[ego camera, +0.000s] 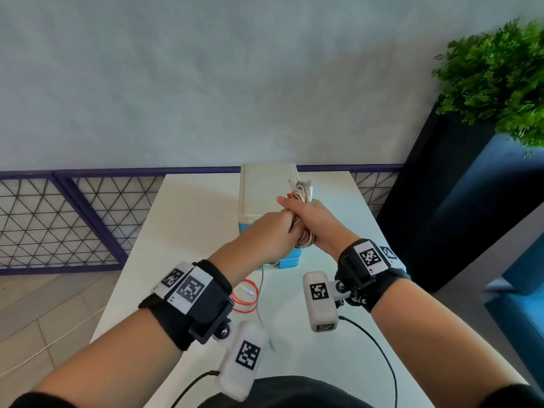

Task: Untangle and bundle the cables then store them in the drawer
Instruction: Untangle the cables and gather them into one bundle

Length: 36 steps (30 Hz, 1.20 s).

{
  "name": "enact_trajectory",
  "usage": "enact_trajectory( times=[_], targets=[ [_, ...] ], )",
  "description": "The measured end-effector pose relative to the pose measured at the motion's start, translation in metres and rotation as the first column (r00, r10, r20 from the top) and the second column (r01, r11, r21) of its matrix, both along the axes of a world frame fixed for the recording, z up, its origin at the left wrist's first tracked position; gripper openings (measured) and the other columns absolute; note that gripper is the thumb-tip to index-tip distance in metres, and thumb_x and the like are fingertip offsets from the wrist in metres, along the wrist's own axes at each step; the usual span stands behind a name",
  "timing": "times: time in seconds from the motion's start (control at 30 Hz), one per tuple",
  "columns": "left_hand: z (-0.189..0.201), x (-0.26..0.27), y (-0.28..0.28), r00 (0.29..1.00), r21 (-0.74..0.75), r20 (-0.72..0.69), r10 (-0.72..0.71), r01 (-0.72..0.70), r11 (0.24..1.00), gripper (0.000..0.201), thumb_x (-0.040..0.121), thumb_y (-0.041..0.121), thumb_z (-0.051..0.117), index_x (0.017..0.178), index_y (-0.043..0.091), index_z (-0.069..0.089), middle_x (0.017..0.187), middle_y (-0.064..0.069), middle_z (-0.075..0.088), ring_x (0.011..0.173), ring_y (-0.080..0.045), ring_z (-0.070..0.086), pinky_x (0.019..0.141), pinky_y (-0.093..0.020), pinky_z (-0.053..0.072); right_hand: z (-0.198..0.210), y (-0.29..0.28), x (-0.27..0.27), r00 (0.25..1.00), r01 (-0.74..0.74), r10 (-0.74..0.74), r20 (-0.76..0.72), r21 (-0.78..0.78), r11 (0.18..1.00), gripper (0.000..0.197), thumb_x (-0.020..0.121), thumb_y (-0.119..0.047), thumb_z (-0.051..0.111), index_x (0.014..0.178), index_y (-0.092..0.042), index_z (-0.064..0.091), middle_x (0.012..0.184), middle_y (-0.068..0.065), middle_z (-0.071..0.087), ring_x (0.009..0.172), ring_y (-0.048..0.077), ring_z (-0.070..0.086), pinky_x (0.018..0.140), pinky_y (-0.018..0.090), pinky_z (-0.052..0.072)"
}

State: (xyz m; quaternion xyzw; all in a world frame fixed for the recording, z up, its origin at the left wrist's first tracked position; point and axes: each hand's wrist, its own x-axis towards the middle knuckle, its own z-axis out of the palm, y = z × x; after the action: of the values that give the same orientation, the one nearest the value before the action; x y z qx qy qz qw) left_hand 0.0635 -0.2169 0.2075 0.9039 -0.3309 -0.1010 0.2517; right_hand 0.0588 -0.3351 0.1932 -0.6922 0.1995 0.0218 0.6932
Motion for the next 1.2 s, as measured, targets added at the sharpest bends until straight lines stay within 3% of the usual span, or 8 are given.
enact_trajectory(
  times=[0.13,0.27,0.37,0.47,0.63,0.8,0.97,1.2],
  targets=[
    [-0.002,0.001,0.012,0.976,0.073,-0.208,-0.065,0.082,0.994,0.041,0.099,0.042,0.036,0.076,0.015,0.057,0.057,0.001,0.061,0.057,-0.011,0.056,0.070,-0.032,0.046,0.007,-0.010,0.005,0.983,0.136,-0.147,0.111,0.106,0.985,0.013,0.088,-0.022,0.067,0.091,-0.011,0.060,0.093,0.011,0.072,0.079,0.020,0.069,0.077,0.034,0.055],
    [-0.012,-0.003,0.014,0.911,0.017,-0.375,-0.174,0.194,0.981,0.036,0.102,0.035,0.032,0.076,0.018,0.052,0.066,0.001,0.061,0.070,-0.014,0.059,0.078,-0.031,0.047,0.014,-0.014,0.006,0.974,0.122,-0.167,0.153,0.268,0.956,0.007,0.093,-0.017,0.058,0.089,-0.012,0.055,0.101,0.014,0.073,0.100,0.021,0.068,0.076,0.032,0.051],
    [-0.015,-0.004,0.012,0.926,-0.010,-0.344,-0.158,0.165,0.986,0.034,0.101,0.035,0.032,0.078,0.018,0.050,0.070,0.003,0.057,0.073,-0.016,0.055,0.074,-0.029,0.045,0.017,-0.010,0.005,0.966,0.080,-0.191,0.172,0.505,0.860,0.009,0.094,-0.013,0.056,0.088,-0.008,0.056,0.083,0.012,0.073,0.082,0.022,0.072,0.077,0.032,0.056],
    [-0.017,-0.003,0.011,0.931,-0.016,-0.316,-0.182,0.187,0.982,0.034,0.101,0.037,0.032,0.077,0.022,0.050,0.072,0.004,0.055,0.073,-0.014,0.052,0.075,-0.031,0.045,0.015,-0.007,0.004,0.959,0.122,-0.254,0.130,0.617,0.778,0.023,0.092,-0.019,0.062,0.072,-0.014,0.052,0.053,-0.002,0.056,0.046,0.012,0.058,0.052,0.024,0.053],
    [-0.029,0.003,0.017,0.911,-0.025,-0.341,-0.233,0.239,0.971,0.041,0.098,0.047,0.035,0.077,0.017,0.053,0.072,0.001,0.058,0.068,-0.013,0.055,0.075,-0.031,0.046,0.011,-0.004,0.006,0.960,0.147,-0.251,0.126,0.537,0.831,0.036,0.092,-0.025,0.062,0.065,-0.020,0.040,0.043,-0.008,0.035,0.034,0.006,0.033,0.041,0.021,0.038],
    [-0.049,0.017,0.044,0.759,-0.187,-0.576,-0.302,0.237,0.953,0.046,0.091,0.056,0.043,0.076,0.014,0.053,0.062,0.003,0.046,0.069,-0.019,0.064,0.080,-0.029,0.045,0.012,-0.014,0.007,0.961,0.158,-0.251,0.120,0.508,0.847,0.034,0.093,-0.022,0.059,0.067,-0.021,0.038,0.043,-0.008,0.034,0.033,0.007,0.033,0.040,0.021,0.039],
    [-0.063,0.027,0.072,0.609,-0.416,-0.736,-0.295,-0.063,0.907,0.054,0.073,0.068,0.055,0.083,0.015,0.054,0.057,0.007,0.036,0.052,-0.011,0.046,0.081,-0.027,0.050,0.015,-0.029,0.005,0.954,0.171,-0.260,0.151,0.440,0.882,0.030,0.094,-0.018,0.058,0.072,-0.020,0.038,0.045,-0.007,0.035,0.034,0.007,0.035,0.043,0.022,0.040],
    [-0.051,0.031,0.067,0.656,-0.347,-0.746,-0.116,-0.234,0.908,0.050,0.092,0.058,0.035,0.085,0.011,0.053,0.065,0.003,0.028,0.056,-0.011,0.027,0.055,-0.016,0.033,0.015,-0.029,0.002,0.980,0.094,-0.140,0.144,0.283,0.954,0.027,0.092,-0.016,0.061,0.072,-0.018,0.043,0.050,-0.003,0.041,0.039,0.011,0.046,0.047,0.025,0.046]
  ],
)
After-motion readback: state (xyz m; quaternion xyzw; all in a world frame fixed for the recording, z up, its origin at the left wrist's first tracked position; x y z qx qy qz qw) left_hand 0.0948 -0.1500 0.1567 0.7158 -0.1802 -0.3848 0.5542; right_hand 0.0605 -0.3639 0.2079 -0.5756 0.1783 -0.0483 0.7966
